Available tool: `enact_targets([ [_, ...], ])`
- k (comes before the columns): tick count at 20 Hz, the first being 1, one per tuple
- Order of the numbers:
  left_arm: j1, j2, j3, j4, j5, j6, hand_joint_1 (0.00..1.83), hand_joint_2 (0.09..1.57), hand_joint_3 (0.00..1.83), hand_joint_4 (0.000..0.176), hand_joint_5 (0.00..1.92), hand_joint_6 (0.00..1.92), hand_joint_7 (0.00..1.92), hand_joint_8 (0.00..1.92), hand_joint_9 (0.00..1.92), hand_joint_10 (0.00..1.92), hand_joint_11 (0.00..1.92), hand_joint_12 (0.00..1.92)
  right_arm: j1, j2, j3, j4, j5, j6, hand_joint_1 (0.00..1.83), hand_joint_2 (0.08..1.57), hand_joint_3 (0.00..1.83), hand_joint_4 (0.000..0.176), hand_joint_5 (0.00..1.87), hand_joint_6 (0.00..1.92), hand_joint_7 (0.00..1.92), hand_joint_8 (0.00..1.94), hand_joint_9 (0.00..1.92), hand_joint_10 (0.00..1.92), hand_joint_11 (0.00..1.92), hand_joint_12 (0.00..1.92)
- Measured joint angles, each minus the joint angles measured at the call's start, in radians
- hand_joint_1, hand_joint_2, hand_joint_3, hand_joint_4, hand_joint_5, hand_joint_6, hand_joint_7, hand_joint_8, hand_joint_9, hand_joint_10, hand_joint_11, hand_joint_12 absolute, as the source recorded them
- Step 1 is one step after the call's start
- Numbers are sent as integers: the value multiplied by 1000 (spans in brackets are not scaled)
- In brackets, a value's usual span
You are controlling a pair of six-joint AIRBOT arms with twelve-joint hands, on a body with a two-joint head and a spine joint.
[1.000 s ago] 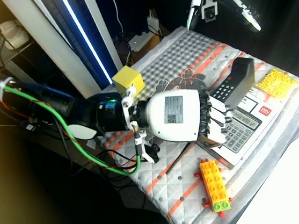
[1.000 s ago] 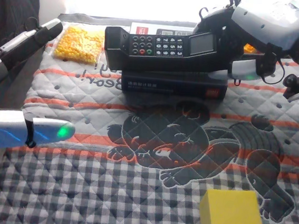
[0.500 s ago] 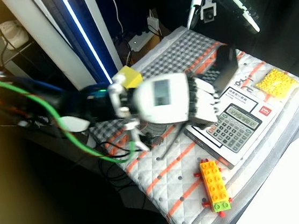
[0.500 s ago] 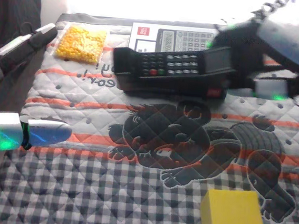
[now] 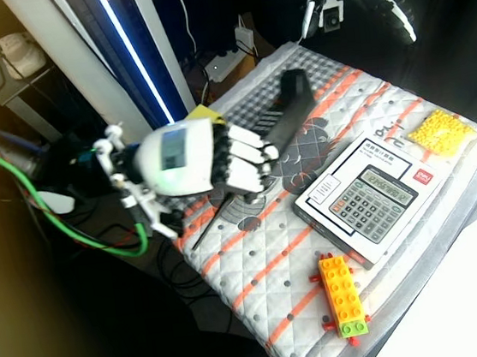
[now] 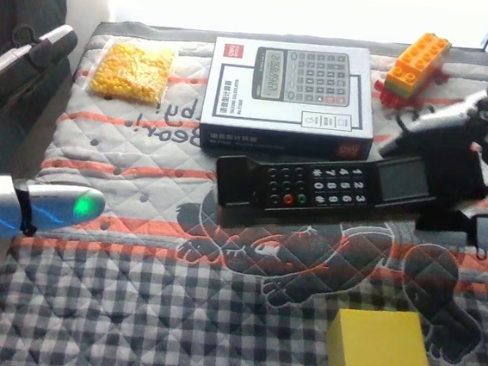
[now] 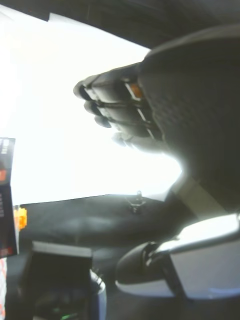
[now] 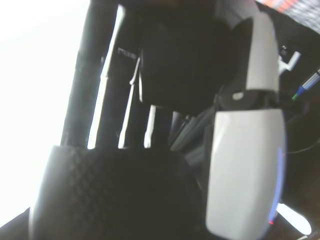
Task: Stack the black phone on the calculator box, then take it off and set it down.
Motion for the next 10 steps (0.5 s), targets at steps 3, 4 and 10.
enact_targets([
  [3, 6, 0, 0, 13, -24, -22, 756, 834, 6, 130, 0, 0, 0, 0, 0, 0, 0, 0, -58, 2, 2, 73, -1, 12, 1387, 1020, 6, 0, 1120, 487, 1269, 532, 1220, 764, 1038, 819],
  [4, 6, 0, 0, 10, -25, -22, 756, 834, 6, 130, 0, 0, 0, 0, 0, 0, 0, 0, -65, 2, 3, 78, 0, 17, 1387, 1020, 6, 0, 1120, 487, 1269, 532, 1220, 764, 1038, 819],
  [10, 6, 0, 0, 9, -25, -22, 750, 821, 0, 110, 0, 0, 0, 0, 0, 0, 0, 0, -118, -2, 20, 142, -4, 32, 1217, 1066, 0, 0, 701, 103, 810, 79, 839, 193, 575, 839],
])
